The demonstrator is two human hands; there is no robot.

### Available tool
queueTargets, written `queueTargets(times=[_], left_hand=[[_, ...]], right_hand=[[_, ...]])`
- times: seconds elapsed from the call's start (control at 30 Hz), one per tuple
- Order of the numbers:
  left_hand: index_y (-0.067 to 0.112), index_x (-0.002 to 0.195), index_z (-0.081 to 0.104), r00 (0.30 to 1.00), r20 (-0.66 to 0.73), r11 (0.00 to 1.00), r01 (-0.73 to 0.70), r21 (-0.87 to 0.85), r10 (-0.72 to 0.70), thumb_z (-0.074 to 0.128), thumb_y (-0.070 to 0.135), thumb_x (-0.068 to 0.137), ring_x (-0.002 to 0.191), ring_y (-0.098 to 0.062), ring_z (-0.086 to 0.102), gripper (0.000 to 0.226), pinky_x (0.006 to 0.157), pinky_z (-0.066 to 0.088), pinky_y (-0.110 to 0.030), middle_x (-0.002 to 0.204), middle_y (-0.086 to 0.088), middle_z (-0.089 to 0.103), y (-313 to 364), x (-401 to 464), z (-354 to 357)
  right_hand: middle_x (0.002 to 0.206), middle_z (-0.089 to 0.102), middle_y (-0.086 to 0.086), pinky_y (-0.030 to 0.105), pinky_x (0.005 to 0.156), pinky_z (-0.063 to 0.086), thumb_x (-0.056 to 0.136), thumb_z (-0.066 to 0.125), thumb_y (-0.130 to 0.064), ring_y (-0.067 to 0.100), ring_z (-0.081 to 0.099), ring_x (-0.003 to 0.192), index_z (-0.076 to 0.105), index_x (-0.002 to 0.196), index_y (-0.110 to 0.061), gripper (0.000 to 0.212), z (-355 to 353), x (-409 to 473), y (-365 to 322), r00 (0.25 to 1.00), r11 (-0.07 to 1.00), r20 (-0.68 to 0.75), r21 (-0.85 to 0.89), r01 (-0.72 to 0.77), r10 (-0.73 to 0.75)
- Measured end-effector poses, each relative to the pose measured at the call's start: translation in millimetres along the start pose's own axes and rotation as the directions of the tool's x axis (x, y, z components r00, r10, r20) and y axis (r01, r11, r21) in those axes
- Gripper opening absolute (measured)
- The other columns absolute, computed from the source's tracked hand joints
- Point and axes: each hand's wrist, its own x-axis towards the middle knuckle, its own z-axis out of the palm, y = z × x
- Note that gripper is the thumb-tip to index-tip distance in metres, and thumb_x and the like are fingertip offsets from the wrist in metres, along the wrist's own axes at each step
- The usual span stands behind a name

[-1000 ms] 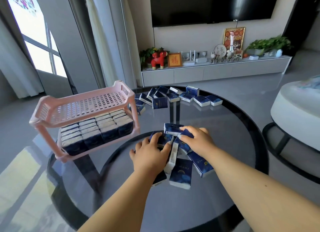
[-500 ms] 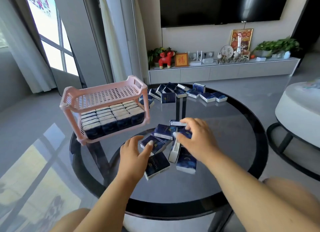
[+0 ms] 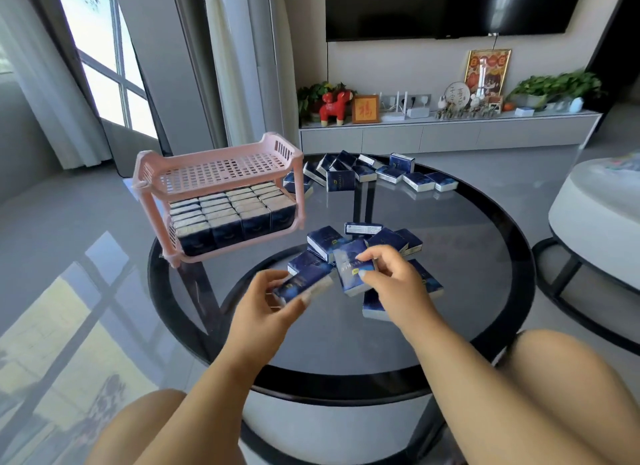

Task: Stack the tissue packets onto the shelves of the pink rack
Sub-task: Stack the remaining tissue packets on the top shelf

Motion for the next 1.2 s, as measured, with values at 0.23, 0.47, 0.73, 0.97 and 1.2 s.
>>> queueTargets(times=[0.23, 0.47, 0.73, 0.97, 1.2], left_hand=[[0.008, 0.091, 0.065, 0.969, -0.095, 0.960, 0.208, -0.187, -0.228, 0.048, 0.056, 0.093, 0.047, -0.021, 0.052, 0.051, 0.060, 0.046, -0.036, 0.050, -0.006, 0.059, 6, 2, -9], [0.002, 0.084, 0.060, 0.961, 0.044, 0.927, 0.274, -0.257, -0.272, 0.039, 0.070, 0.080, 0.043, -0.014, 0.039, 0.071, 0.042, 0.035, -0.023, 0.046, -0.005, 0.049, 12, 2, -4], [0.005, 0.106, 0.064, 0.967, 0.233, 0.949, 0.165, -0.268, -0.102, 0.080, 0.026, 0.070, 0.050, -0.014, 0.040, 0.045, 0.046, 0.034, -0.024, 0.068, -0.008, 0.054, 10, 5, -5], [0.020, 0.104, 0.065, 0.994, 0.052, 0.970, 0.102, -0.223, -0.092, 0.082, -0.001, 0.069, 0.077, -0.010, 0.067, 0.044, 0.064, 0.050, -0.022, 0.089, 0.001, 0.073, 10, 9, -10], [0.020, 0.108, 0.063, 0.994, 0.046, 0.985, 0.104, -0.136, -0.099, 0.087, 0.009, 0.066, 0.072, -0.008, 0.069, 0.050, 0.060, 0.052, -0.018, 0.093, 0.001, 0.074, 8, 10, -9]], right_hand=[[0.079, 0.049, -0.004, 0.022, 0.064, 0.036, 0.073, 0.064, -0.016, 0.010, 0.042, 0.071, 0.053, 0.076, -0.031, 0.019, 5, -17, -8, 0.980, 0.977, 0.181, 0.211, 0.043, -0.082], [0.099, 0.060, -0.019, 0.031, 0.087, 0.048, 0.081, 0.068, -0.021, 0.002, 0.058, 0.092, 0.046, 0.100, -0.046, 0.038, 24, -21, -10, 0.929, 0.958, 0.326, -0.164, 0.236, -0.173], [0.110, 0.056, -0.011, 0.014, 0.088, 0.042, 0.083, 0.068, -0.014, 0.002, 0.052, 0.101, 0.061, 0.119, -0.024, 0.039, 29, -18, -14, 0.923, 0.870, 0.242, -0.328, 0.369, -0.300], [0.111, 0.052, -0.007, 0.029, 0.088, 0.043, 0.082, 0.068, -0.034, 0.016, 0.048, 0.112, 0.061, 0.116, -0.021, 0.037, -10, -8, -14, 0.986, 0.753, 0.083, -0.637, 0.162, -0.142], [0.121, 0.040, 0.007, 0.029, 0.075, 0.037, 0.072, 0.068, -0.059, 0.027, 0.053, 0.105, 0.048, 0.121, -0.015, 0.070, -7, -9, -15, 0.984, 0.536, 0.007, -0.839, -0.092, 0.180]])
